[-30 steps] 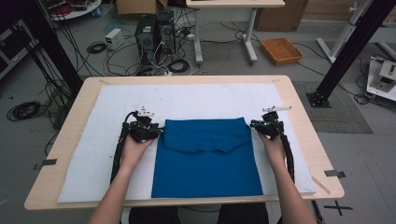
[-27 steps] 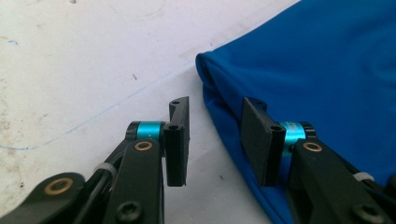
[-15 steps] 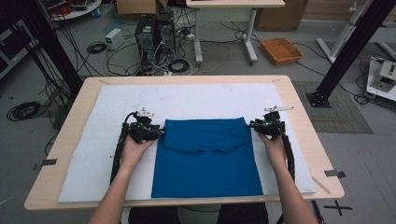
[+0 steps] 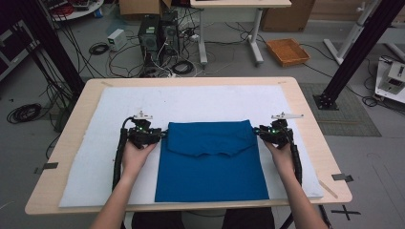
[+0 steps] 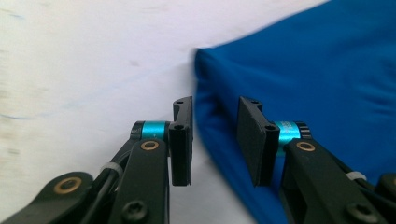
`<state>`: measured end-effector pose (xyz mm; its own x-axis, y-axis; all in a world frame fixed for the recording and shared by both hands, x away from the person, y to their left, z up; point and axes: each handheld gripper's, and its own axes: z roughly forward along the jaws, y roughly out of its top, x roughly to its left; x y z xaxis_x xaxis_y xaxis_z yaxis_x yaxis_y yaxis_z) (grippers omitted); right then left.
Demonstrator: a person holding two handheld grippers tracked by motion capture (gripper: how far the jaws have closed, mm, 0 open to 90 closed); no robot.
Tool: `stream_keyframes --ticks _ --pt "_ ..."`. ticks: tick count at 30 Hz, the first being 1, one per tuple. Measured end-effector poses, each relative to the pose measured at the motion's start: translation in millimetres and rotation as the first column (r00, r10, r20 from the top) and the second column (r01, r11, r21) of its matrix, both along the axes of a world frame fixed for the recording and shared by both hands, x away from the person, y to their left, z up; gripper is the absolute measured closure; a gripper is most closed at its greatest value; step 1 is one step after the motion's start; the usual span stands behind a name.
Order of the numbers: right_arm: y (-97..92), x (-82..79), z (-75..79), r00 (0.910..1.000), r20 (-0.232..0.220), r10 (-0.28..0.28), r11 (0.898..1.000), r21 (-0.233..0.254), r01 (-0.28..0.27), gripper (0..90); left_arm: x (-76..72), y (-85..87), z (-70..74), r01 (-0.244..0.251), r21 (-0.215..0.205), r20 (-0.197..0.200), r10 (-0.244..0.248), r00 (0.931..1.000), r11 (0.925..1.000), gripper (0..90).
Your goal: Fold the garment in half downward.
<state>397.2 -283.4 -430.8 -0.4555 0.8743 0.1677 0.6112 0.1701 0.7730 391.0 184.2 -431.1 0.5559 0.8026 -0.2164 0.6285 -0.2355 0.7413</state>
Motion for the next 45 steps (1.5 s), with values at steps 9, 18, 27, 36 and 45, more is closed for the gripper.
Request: stream_keyframes --ticks 9,18,27,36,45 --pt "-1.4 -20.6 2.7 0.9997 0.010 0.023 0.999 0.043 -0.024 65.6 -5.6 -5.5 -6.1 0.015 -0.101 -0.156 -0.031 0.9873 0.9948 66.5" --pt "-5.2 -24.9 -2.8 0.9995 -0.013 0.030 0.998 0.054 -0.030 65.5 -8.9 -6.3 -5.1 0.002 -0.115 -0.201 -0.025 0.9792 0.9933 72.0" --pt "5.0 -24.1 -11.1 0.9969 -0.068 0.039 0.998 0.048 -0.036 65.7 -10.7 -13.0 -6.5 0.036 -0.088 -0.174 -0.051 0.9834 0.9955 82.2" --pt "12.6 -22.1 -13.2 0.9946 -0.074 0.073 0.997 0.030 -0.071 87.6 -11.6 -12.4 -4.9 0.059 -0.087 -0.151 -0.072 0.9859 0.9945 86.8" --pt "8.0 -30.3 -1.7 0.9950 -0.050 0.087 0.995 0.063 -0.083 89.0 -17.3 -6.0 5.8 0.077 -0.128 -0.111 -0.092 0.9896 0.9888 87.0"
